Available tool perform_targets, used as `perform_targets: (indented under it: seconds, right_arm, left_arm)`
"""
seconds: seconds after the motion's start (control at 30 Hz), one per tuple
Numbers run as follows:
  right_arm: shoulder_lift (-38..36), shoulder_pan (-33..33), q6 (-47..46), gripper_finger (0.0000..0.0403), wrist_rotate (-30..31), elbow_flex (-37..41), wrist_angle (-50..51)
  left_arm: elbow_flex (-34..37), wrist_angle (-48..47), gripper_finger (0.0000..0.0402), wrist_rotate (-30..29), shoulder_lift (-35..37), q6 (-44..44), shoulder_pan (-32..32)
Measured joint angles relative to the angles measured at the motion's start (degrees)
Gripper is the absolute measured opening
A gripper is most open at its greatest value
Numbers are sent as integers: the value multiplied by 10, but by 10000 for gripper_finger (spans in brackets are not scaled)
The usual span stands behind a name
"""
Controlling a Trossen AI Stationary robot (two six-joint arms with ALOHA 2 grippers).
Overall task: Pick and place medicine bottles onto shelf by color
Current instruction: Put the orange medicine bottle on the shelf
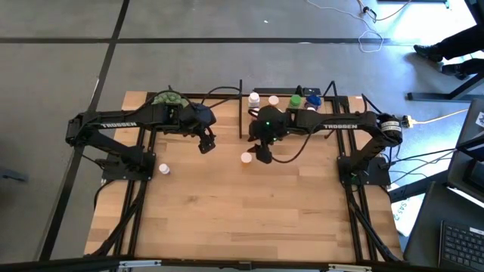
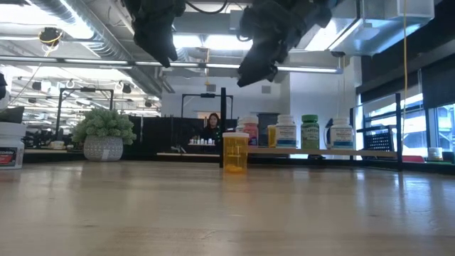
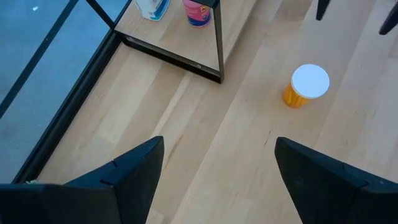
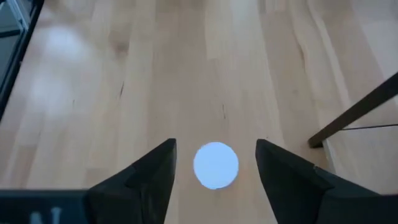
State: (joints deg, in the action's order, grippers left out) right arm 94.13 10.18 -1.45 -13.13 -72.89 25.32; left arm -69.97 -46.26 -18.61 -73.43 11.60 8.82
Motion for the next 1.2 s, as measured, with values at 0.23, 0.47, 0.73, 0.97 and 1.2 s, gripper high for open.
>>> perform_targets:
  seconds: [0.23, 0.47, 0.73, 0.97, 1.2]
  right_arm:
    - [0, -21, -13, 220, 2, -6, -2]
    - [0, -37, -24, 220, -1, -6, -16]
    - [0, -45, -40, 221, -30, -6, -30]
    - [0, -52, 3, 271, -10, -5, -31]
    - [0, -54, -23, 326, 60, -5, -33]
  left_arm:
    - [0, 0, 302, 0, 0, 0, 0]
    - [0, 0, 302, 0, 0, 0, 0]
    - [0, 0, 302, 0, 0, 0, 0]
    - [0, 0, 302, 0, 0, 0, 0]
    - [0, 0, 302, 0, 0, 0, 0]
